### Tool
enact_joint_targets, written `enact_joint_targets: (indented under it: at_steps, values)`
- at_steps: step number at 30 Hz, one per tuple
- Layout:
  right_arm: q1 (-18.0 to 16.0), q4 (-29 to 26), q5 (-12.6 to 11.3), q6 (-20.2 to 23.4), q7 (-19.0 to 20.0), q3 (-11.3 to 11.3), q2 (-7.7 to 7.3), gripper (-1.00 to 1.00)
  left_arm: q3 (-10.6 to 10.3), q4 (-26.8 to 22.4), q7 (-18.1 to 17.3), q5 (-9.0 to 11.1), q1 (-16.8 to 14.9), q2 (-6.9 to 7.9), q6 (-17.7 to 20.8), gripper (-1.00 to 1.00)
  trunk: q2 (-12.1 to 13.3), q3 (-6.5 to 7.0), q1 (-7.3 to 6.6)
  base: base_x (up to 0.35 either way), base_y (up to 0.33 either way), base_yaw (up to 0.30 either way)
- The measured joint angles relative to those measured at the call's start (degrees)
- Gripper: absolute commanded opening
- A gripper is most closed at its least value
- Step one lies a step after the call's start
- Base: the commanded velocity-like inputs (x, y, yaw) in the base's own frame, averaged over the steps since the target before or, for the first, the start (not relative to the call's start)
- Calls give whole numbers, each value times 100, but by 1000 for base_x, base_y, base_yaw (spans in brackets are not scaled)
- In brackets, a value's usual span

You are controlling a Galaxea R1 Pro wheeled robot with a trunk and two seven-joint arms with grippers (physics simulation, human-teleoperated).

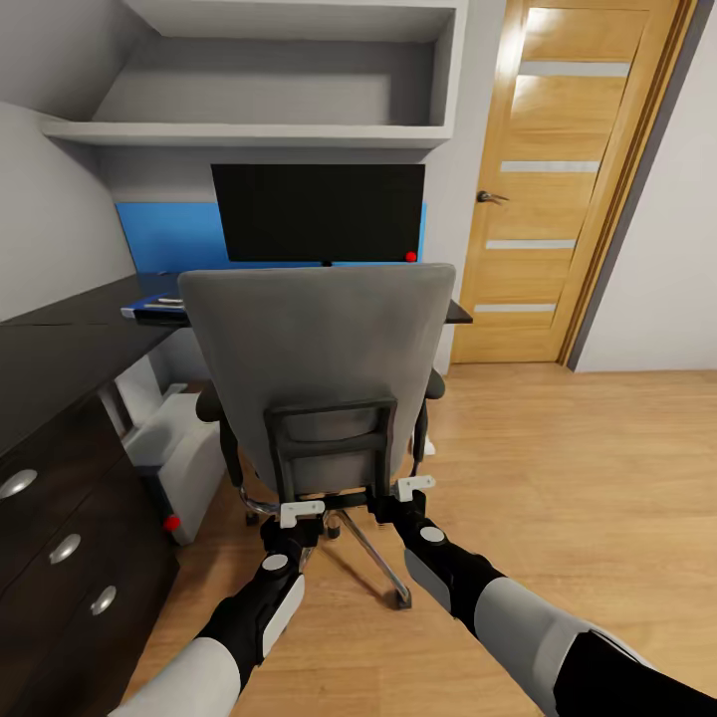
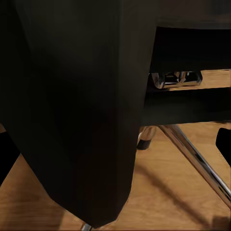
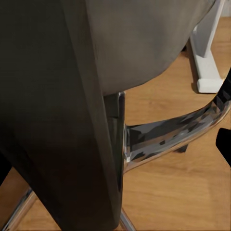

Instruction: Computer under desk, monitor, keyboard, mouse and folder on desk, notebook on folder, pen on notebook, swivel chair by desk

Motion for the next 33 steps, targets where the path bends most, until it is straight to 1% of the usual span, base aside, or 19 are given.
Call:
enact_joint_targets:
  at_steps: [9,14,20,24,30,33]
  values:
    - [1,6,13,3,-5,10,-1,100,4,1,0,2,0,-1,0,100,0,0,0,323,0,0]
    - [0,9,10,0,-17,-2,-7,100,17,4,1,17,1,47,2,100,0,0,0,323,0,0]
    - [1,14,38,2,-8,6,-17,100,21,4,1,19,1,59,1,100,0,0,0,323,0,0]
    - [1,18,32,1,-12,3,-18,100,21,3,2,76,1,69,0,100,0,0,0,298,0,0]
    - [-2,19,41,-6,-31,-34,-20,100,44,3,5,238,1,74,0,100,1,0,4,40,0,0]
    - [-2,19,41,-6,-31,-34,-20,100,45,3,2,270,1,74,0,100,1,0,5,-114,0,0]
